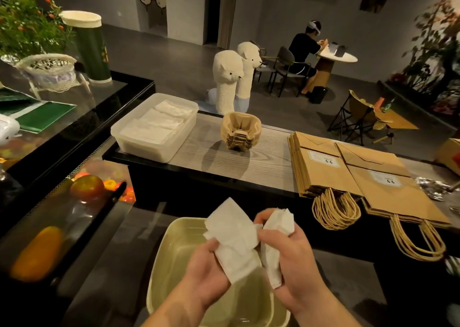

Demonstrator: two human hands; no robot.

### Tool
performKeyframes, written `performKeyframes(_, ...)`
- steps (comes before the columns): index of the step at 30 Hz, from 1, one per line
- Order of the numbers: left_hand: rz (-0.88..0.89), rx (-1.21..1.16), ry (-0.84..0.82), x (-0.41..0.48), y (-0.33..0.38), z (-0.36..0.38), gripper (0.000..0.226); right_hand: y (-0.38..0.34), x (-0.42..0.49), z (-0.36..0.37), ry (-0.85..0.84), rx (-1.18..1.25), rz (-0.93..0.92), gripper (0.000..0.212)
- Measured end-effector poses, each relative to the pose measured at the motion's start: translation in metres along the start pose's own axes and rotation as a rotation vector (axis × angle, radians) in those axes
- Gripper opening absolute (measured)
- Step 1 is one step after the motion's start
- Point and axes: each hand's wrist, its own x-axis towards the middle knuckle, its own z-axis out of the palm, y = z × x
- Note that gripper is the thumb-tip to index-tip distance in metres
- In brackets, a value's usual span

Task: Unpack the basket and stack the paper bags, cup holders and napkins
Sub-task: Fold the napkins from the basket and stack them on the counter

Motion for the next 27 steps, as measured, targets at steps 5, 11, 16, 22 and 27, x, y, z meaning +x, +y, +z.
performKeyframes(5,-0.029,-0.126,-0.214,-0.015,-0.017,0.003,0.077,0.003,0.006,0.001,0.085,-0.23,-0.012,0.024)
performKeyframes(11,0.19,0.084,-0.087,-0.026,0.008,0.028,0.056,0.004,-0.001,-0.015,0.184,-0.256,0.125,0.024)
performKeyframes(16,0.195,0.097,-0.053,-0.024,0.002,0.04,0.043,-0.015,0.0,-0.018,0.253,0.101,0.258,0.059)
performKeyframes(22,0.218,0.067,-0.09,-0.021,0.002,0.038,0.044,-0.032,-0.001,-0.028,0.15,0.384,0.253,0.088)
performKeyframes(27,0.152,0.11,-0.074,-0.021,-0.004,0.039,0.048,-0.033,0.005,-0.025,-0.029,0.392,0.215,0.109)
